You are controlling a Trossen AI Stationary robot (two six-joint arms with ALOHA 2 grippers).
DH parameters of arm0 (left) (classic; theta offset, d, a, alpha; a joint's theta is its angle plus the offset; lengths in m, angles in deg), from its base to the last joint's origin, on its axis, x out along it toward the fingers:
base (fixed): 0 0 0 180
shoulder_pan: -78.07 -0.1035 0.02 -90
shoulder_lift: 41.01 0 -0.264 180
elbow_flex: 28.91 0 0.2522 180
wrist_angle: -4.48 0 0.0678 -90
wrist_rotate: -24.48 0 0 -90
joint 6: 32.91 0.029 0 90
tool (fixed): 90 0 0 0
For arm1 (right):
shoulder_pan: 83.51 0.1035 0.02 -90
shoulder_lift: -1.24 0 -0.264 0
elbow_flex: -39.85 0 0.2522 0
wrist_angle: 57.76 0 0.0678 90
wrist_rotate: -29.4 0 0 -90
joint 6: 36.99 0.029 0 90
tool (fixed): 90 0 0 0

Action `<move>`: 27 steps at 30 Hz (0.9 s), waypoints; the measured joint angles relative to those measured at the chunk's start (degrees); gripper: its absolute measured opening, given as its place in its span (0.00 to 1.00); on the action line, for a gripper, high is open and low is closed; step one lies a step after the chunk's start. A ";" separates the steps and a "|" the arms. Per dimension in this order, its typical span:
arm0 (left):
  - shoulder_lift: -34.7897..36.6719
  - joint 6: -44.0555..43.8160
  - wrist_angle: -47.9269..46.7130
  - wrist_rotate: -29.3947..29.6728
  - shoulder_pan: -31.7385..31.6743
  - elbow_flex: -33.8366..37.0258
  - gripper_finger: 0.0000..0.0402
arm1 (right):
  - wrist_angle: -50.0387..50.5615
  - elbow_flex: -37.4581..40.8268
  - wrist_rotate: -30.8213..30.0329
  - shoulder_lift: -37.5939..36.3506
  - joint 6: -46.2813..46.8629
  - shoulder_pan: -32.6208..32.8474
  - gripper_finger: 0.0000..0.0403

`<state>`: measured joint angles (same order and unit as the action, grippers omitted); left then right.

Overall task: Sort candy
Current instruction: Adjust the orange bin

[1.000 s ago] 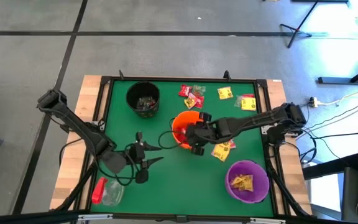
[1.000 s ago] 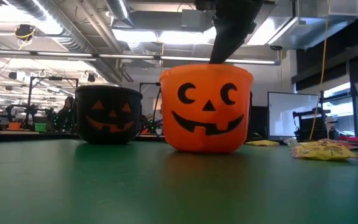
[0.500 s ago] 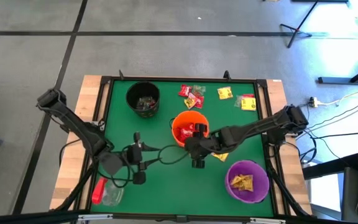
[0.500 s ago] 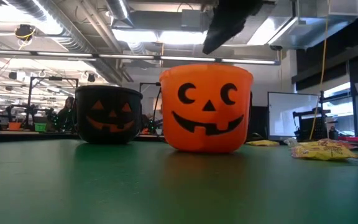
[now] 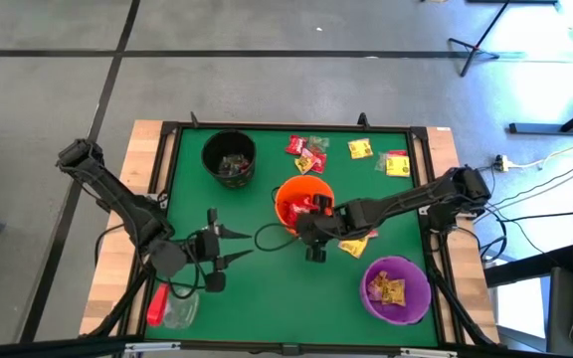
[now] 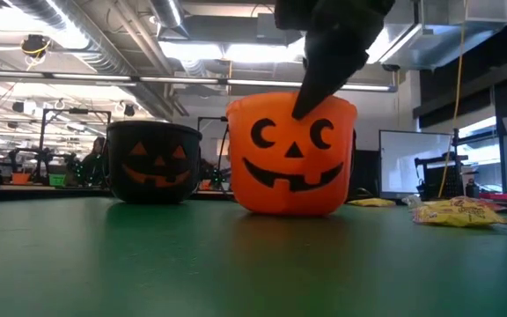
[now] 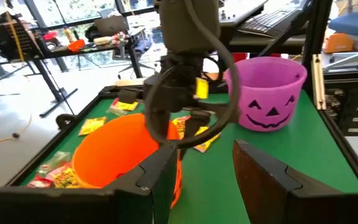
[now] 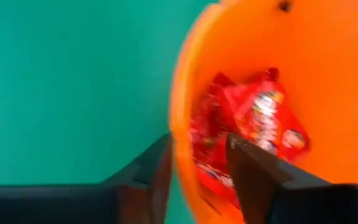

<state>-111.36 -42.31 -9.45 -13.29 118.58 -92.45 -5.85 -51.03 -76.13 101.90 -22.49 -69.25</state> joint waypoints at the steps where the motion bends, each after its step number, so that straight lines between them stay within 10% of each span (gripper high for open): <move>1: 0.00 0.02 -0.01 0.50 0.02 0.00 0.37 | -0.66 0.00 0.78 0.00 -0.29 0.00 0.30; 7: 0.00 0.03 0.11 2.33 0.02 0.00 0.37 | -5.34 0.00 6.86 0.00 -1.40 -0.02 0.03; 27: 2.26 1.00 -0.38 5.13 0.58 0.00 0.37 | -15.36 0.00 15.87 0.00 -1.29 3.24 0.03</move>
<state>-109.10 -41.31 -9.83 -8.16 119.16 -92.45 -21.21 -51.03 -60.26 101.90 -23.78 -66.01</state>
